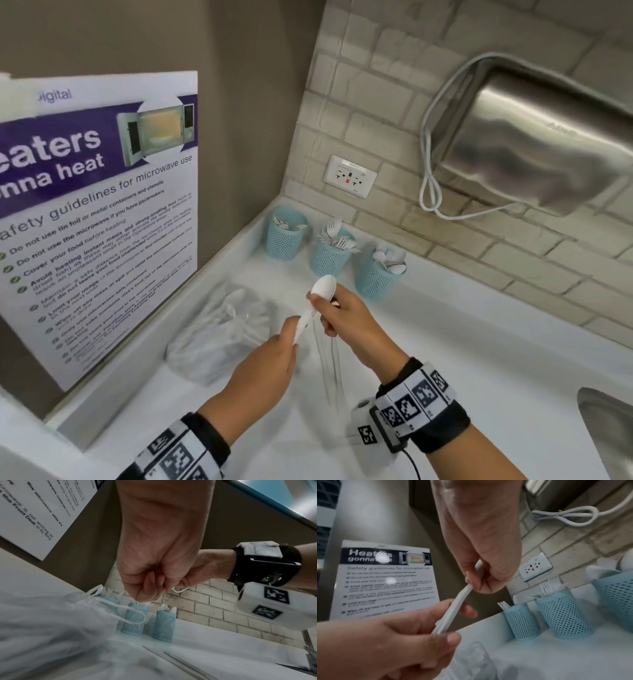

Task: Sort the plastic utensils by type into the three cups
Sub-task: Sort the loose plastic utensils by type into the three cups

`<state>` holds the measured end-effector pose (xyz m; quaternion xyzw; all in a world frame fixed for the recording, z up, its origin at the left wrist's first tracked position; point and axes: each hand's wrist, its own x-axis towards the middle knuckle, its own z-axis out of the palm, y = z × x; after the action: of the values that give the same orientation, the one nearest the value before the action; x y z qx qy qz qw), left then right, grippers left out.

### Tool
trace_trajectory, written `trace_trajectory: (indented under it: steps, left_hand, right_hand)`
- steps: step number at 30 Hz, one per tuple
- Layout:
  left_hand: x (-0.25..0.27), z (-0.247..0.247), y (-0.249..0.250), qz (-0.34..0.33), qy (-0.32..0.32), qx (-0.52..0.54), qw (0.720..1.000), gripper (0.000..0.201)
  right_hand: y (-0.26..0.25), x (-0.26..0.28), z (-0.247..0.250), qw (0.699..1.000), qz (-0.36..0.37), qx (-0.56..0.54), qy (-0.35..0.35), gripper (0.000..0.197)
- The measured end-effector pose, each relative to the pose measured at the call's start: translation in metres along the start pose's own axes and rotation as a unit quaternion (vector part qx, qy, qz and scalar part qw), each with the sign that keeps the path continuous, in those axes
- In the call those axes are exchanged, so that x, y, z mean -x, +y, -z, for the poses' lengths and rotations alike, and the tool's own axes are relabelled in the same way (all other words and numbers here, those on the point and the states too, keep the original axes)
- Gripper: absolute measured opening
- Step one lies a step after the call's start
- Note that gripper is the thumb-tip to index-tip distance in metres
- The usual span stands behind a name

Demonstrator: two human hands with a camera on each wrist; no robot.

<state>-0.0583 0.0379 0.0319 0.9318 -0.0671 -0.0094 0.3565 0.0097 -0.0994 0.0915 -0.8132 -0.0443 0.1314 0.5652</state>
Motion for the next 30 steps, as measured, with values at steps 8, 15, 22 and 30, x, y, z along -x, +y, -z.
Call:
trace_trajectory:
  steps: [8, 15, 22, 30]
  left_hand:
    - [0.0, -0.005, -0.007, 0.025, -0.03, 0.036, 0.999, 0.041]
    - [0.001, -0.006, -0.006, 0.024, -0.04, 0.044, 0.998, 0.042]
    - [0.002, 0.0, -0.009, 0.032, -0.045, 0.054, 0.997, 0.042]
    - [0.002, -0.001, -0.012, 0.048, -0.051, 0.068, 0.995, 0.04]
  right_hand:
    - [-0.007, -0.023, 0.081, 0.961, 0.112, -0.053, 0.245, 0.021]
    - [0.006, -0.05, 0.144, 0.897, 0.148, -0.043, 0.415, 0.03]
    - [0.032, -0.077, 0.146, 0.917, 0.055, -0.018, 0.395, 0.036]
    - [0.024, -0.09, 0.137, 0.921, 0.037, 0.125, 0.367, 0.051]
